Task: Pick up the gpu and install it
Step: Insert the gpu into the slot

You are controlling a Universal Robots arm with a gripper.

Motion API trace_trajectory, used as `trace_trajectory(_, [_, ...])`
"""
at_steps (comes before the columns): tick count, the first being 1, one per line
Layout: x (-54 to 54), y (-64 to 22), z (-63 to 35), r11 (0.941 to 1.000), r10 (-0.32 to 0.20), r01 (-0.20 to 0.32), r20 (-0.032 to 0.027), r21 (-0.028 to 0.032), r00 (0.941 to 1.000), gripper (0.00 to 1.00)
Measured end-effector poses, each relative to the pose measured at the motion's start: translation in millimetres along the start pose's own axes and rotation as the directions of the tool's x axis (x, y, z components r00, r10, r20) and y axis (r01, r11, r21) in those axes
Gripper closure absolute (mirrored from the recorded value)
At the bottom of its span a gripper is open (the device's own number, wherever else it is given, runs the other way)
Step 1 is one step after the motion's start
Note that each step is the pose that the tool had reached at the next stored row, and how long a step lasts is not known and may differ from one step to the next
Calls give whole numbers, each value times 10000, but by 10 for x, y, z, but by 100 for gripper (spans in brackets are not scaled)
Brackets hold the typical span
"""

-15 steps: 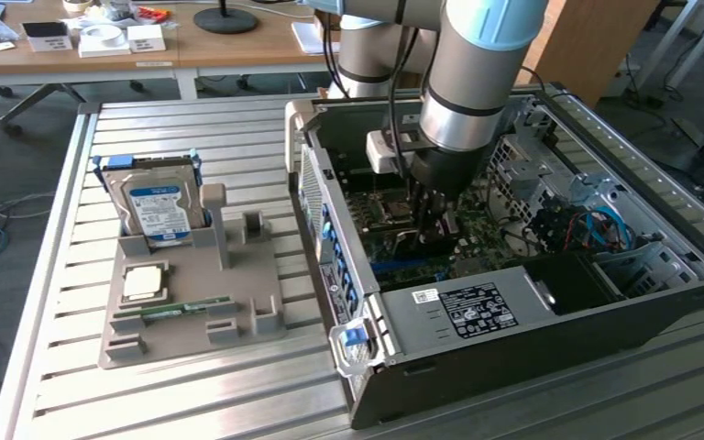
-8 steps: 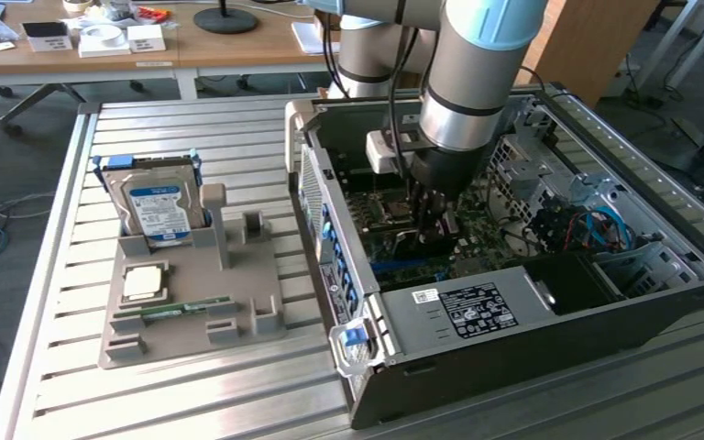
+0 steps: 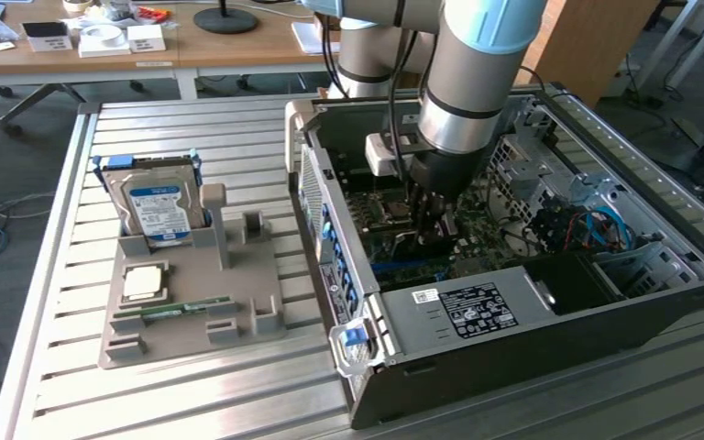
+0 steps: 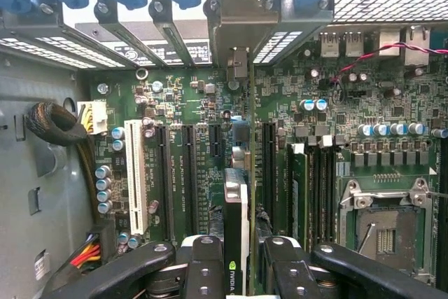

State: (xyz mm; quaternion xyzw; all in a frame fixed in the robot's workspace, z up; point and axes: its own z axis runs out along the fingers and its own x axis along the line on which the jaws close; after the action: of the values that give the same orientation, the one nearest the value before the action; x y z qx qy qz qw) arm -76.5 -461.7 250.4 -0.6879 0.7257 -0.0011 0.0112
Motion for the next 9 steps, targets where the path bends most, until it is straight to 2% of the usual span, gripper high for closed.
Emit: trace_trajectory(9, [0, 0, -6, 10000, -15, 15, 14, 2, 10000, 73])
